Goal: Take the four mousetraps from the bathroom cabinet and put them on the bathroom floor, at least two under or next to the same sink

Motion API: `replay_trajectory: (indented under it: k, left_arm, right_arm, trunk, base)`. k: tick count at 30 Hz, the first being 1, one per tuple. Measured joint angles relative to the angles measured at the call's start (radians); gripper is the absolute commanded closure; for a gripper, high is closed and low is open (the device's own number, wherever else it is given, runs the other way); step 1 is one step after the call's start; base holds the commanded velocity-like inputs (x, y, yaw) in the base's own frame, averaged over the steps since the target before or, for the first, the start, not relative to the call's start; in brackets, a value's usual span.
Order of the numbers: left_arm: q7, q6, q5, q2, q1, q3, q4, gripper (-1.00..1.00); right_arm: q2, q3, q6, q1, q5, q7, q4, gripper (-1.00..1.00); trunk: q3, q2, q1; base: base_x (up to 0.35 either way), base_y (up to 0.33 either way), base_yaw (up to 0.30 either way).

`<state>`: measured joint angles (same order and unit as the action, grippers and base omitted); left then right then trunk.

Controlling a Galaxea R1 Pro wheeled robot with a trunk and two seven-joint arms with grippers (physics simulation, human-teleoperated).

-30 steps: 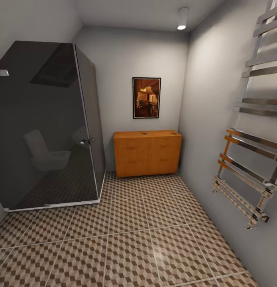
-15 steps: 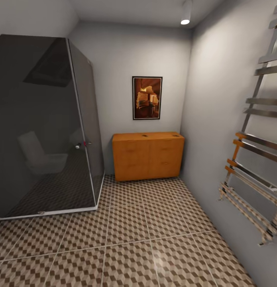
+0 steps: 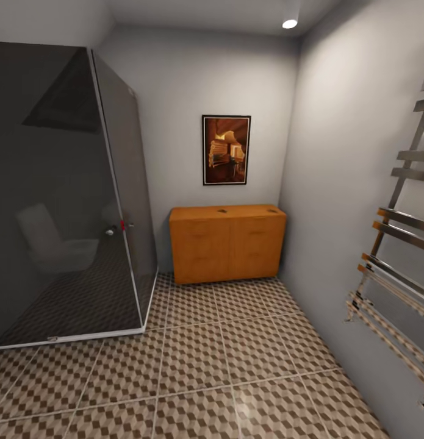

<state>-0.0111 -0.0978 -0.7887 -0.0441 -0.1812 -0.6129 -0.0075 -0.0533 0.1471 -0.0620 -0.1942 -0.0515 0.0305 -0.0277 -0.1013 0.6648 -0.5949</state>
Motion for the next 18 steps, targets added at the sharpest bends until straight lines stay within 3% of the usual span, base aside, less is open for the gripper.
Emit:
replay_trajectory:
  k: [18]
  left_arm:
    - [0.000,0.000,0.000,0.000,0.000,0.000,0.000,-1.00]
  right_arm:
    - [-0.002,0.001,-0.011,-0.002,-0.001,0.000,0.000,-1.00]
  trunk:
    - [0.000,0.000,0.000]
  base:
    - [0.322,0.000,0.000]
